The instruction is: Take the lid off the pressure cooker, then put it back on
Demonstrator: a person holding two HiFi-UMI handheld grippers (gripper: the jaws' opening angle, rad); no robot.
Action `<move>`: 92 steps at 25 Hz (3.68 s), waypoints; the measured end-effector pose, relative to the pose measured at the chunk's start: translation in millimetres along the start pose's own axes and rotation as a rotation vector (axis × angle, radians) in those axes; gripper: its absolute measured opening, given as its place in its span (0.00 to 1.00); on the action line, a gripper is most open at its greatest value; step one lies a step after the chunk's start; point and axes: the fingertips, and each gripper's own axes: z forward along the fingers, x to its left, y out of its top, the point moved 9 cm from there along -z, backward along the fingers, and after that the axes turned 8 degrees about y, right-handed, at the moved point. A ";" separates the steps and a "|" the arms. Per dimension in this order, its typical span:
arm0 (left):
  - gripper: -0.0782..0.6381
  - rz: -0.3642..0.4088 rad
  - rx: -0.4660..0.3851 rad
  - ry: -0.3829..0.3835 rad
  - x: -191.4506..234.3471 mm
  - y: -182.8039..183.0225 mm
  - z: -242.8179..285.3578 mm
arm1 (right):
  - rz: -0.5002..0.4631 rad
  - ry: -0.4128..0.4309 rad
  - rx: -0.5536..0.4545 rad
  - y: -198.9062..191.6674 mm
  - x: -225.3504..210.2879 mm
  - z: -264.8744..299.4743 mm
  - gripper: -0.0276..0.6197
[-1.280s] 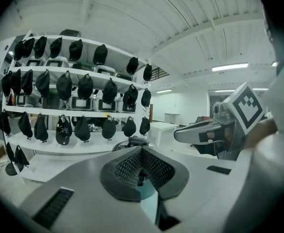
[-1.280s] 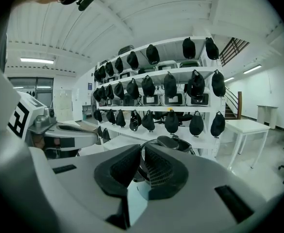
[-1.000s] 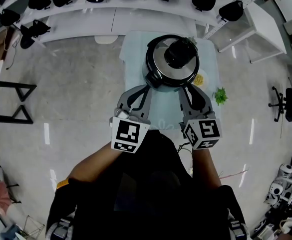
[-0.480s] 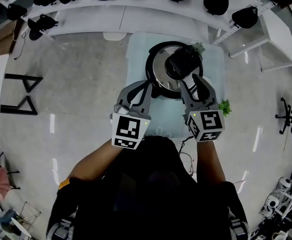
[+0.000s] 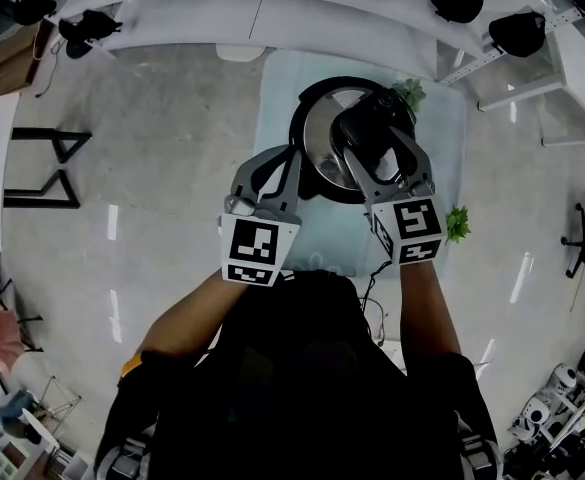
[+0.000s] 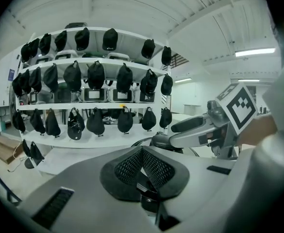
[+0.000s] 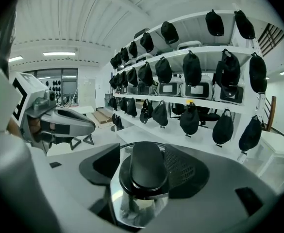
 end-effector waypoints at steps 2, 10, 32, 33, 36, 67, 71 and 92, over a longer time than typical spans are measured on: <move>0.12 -0.004 0.006 0.017 1.0 -1.3 4.6 | -0.012 0.018 0.011 -2.1 -5.8 8.8 0.50; 0.12 -0.013 0.039 0.056 9.9 -10.8 12.3 | -0.022 0.068 0.046 -8.6 -12.5 35.3 0.51; 0.12 -0.020 0.029 0.017 12.9 -7.6 17.0 | 0.013 -0.002 0.151 -13.8 -12.5 51.9 0.49; 0.12 -0.020 0.027 0.016 13.2 -7.7 16.6 | 0.016 -0.006 0.153 -14.3 -12.8 51.9 0.49; 0.12 -0.020 0.023 0.010 14.9 -7.5 14.7 | 0.012 -0.005 0.151 -14.9 -13.1 51.0 0.50; 0.12 -0.021 0.013 0.012 5.4 2.1 8.9 | -0.002 0.078 0.042 4.2 -16.4 22.5 0.49; 0.12 -0.016 -0.005 -0.009 4.0 4.9 0.9 | 0.009 0.028 0.029 6.7 -12.0 4.0 0.49; 0.12 0.069 -0.041 -0.313 -28.0 -23.2 -74.7 | 0.214 -0.371 0.051 -51.3 78.5 -125.7 0.49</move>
